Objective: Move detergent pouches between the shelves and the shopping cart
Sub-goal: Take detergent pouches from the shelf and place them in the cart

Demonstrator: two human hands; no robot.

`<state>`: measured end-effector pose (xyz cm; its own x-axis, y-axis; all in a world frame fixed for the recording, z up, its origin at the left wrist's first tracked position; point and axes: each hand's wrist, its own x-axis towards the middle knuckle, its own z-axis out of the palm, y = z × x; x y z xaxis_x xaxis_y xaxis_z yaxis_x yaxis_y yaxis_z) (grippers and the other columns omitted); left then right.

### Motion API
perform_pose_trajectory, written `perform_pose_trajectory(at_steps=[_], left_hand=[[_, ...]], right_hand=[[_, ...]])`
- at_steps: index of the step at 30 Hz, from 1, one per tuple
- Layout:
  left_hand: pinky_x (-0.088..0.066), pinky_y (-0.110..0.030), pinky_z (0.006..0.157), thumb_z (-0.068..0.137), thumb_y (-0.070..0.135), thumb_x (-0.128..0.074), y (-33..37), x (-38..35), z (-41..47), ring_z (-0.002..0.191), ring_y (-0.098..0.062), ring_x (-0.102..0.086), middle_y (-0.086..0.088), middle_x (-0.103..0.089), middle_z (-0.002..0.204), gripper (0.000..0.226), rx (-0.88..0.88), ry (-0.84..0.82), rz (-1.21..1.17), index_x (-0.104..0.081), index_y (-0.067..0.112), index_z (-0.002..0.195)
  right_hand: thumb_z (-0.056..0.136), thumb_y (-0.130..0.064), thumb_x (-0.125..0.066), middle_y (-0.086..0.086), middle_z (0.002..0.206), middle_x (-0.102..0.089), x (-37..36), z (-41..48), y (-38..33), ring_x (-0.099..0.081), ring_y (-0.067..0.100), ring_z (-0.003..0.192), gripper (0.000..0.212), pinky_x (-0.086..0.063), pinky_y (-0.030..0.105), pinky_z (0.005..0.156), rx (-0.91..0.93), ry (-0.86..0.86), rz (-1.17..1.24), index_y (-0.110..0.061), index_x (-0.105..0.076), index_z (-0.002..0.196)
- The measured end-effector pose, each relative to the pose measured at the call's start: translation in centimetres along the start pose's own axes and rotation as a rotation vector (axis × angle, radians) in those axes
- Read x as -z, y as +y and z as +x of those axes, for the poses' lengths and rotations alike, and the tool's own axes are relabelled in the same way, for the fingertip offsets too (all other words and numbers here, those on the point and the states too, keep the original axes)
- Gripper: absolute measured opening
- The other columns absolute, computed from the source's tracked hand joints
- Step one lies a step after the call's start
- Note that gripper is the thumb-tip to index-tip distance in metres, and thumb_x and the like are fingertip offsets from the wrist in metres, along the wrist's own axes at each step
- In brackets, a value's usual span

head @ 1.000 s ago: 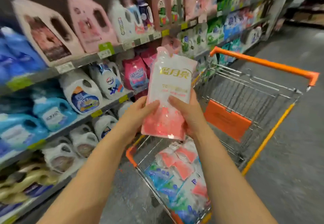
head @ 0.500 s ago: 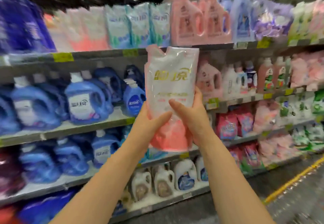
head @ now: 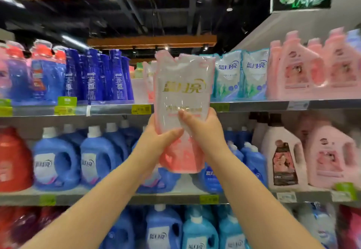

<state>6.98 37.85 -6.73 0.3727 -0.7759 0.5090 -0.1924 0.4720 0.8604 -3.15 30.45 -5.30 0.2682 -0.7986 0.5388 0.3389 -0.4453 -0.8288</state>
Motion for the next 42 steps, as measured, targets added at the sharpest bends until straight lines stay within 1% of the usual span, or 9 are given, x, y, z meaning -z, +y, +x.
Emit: perform_pose_trajectory(at_steps=[4, 9, 13, 16, 23, 27, 33, 37, 42], left_hand=[[-0.055, -0.030, 0.049, 0.069, 0.017, -0.078, 1.1, 2.3, 7.8, 0.081, -0.021, -0.068, -0.008, -0.070, 0.104, 0.061, -0.049, -0.106, 0.047, -0.051, 0.023, 0.124], [-0.055, -0.027, 0.050, 0.069, 0.000, -0.064, 3.4, 4.3, 17.1, 0.065, -0.016, -0.069, -0.006, -0.070, 0.084, 0.056, 0.018, -0.077, -0.047, -0.054, 0.004, 0.123], [-0.059, -0.035, 0.065, 0.071, 0.000, -0.058, 4.3, 6.7, 23.5, 0.080, -0.020, -0.069, -0.005, -0.070, 0.095, 0.051, 0.065, -0.052, 0.009, -0.057, 0.013, 0.120], [-0.057, -0.031, 0.060, 0.081, -0.004, -0.053, 3.5, 8.3, 27.7, 0.071, -0.016, -0.070, -0.002, -0.071, 0.090, 0.043, 0.065, 0.031, 0.035, -0.057, 0.014, 0.120], [-0.052, -0.037, 0.065, 0.082, -0.008, -0.056, -2.1, 12.3, 36.4, 0.083, -0.023, -0.065, -0.006, -0.068, 0.097, 0.048, 0.079, 0.081, 0.053, -0.054, 0.014, 0.125], [-0.052, -0.036, 0.069, 0.079, -0.014, -0.056, -5.9, 14.2, 39.9, 0.088, -0.026, -0.064, -0.011, -0.066, 0.103, 0.054, 0.118, 0.029, 0.136, -0.052, 0.010, 0.127], [-0.046, -0.052, 0.095, 0.080, 0.011, -0.070, -8.0, 16.2, 42.5, 0.110, -0.031, -0.058, -0.010, -0.062, 0.119, 0.058, 0.290, -0.054, 0.346, -0.047, 0.020, 0.132], [-0.049, -0.048, 0.085, 0.067, 0.040, -0.079, -7.8, 16.7, 42.2, 0.112, -0.027, -0.051, -0.007, -0.047, 0.132, 0.099, 0.455, 0.144, 0.600, -0.017, 0.026, 0.143], [-0.052, -0.037, 0.077, 0.074, 0.025, -0.077, -7.5, 16.4, 42.0, 0.095, -0.023, -0.055, -0.005, -0.050, 0.103, 0.091, 0.372, 0.160, 0.759, -0.017, 0.021, 0.142]], right_hand=[[0.067, -0.027, -0.083, 0.001, 0.098, -0.070, -2.5, 8.2, 0.7, -0.068, 0.016, 0.090, 0.052, -0.055, 0.034, 0.080, 0.102, -0.086, 0.012, -0.013, -0.057, 0.110], [0.070, -0.028, -0.081, -0.001, 0.095, -0.072, -6.1, 18.7, 0.0, -0.069, 0.019, 0.090, 0.036, -0.056, 0.043, 0.084, 0.194, -0.282, -0.031, -0.019, -0.064, 0.100], [0.075, -0.025, -0.078, -0.003, 0.091, -0.067, -9.0, 24.8, -0.4, -0.066, 0.017, 0.086, 0.032, -0.056, 0.033, 0.078, 0.204, -0.356, -0.116, -0.021, -0.061, 0.102], [0.079, -0.023, -0.075, 0.002, 0.094, -0.068, -10.8, 28.5, -0.3, -0.067, 0.015, 0.082, 0.038, -0.056, 0.026, 0.072, 0.179, -0.422, -0.182, -0.011, -0.064, 0.113], [0.080, -0.040, -0.070, 0.006, 0.129, -0.056, -14.5, 35.5, 3.1, -0.055, 0.030, 0.114, 0.062, -0.051, 0.044, 0.083, -0.102, -0.491, -0.599, -0.019, -0.047, 0.132], [0.084, -0.030, -0.069, 0.008, 0.126, -0.059, -16.1, 38.7, 6.8, -0.058, 0.030, 0.112, 0.051, -0.052, 0.043, 0.086, -0.180, -0.463, -0.595, -0.017, -0.049, 0.129], [0.083, -0.024, -0.070, 0.005, 0.122, -0.059, -17.2, 40.7, 10.1, -0.057, 0.023, 0.108, 0.046, -0.053, 0.036, 0.085, -0.138, -0.392, -0.648, -0.015, -0.052, 0.125], [0.076, -0.031, -0.075, 0.005, 0.127, -0.054, -17.2, 39.3, 11.0, -0.057, 0.022, 0.107, 0.093, -0.055, 0.034, 0.080, -0.125, -0.436, -0.817, -0.020, -0.016, 0.147], [0.085, -0.028, -0.067, 0.008, 0.125, -0.049, -16.8, 36.9, 11.4, -0.057, 0.016, 0.083, 0.111, -0.058, 0.031, 0.070, -0.126, -0.561, -0.929, -0.033, 0.028, 0.143]])
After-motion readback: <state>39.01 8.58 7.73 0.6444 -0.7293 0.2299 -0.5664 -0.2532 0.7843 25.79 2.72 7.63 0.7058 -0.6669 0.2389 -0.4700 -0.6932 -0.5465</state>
